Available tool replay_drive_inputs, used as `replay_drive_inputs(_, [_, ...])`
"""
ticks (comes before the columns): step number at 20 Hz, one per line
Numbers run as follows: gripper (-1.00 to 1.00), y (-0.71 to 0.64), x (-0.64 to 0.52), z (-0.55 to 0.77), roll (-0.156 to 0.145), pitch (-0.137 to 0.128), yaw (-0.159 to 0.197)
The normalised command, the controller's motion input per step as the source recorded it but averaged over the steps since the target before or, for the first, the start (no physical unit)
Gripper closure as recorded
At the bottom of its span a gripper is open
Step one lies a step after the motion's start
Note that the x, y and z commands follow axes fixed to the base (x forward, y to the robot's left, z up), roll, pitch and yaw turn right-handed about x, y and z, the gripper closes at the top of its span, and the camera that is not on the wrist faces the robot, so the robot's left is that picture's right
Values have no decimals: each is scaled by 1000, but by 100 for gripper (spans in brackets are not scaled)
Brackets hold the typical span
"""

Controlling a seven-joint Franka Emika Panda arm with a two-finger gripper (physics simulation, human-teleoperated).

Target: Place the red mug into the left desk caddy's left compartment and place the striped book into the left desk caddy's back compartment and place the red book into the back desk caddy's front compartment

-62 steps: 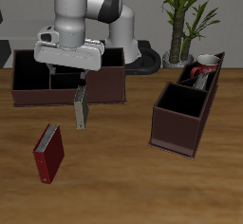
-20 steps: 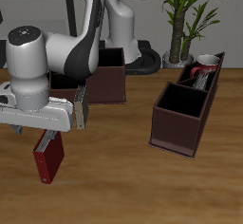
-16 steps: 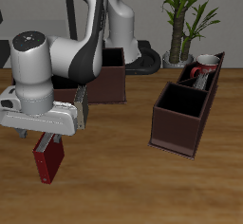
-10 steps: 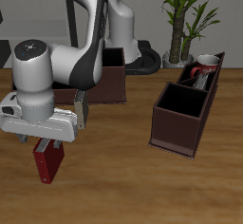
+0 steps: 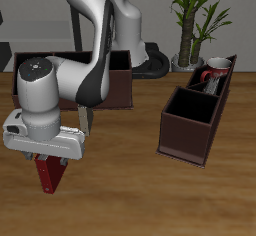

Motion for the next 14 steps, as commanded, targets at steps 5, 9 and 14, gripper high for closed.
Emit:
replay_drive_inputs(5, [100,120,-29,-194,6,19,17])
replay_drive_inputs(9, [100,-38,-57,0,-15,25,-11])
replay_drive_inputs(14, [100,26,-229,464,-86,-15,-54])
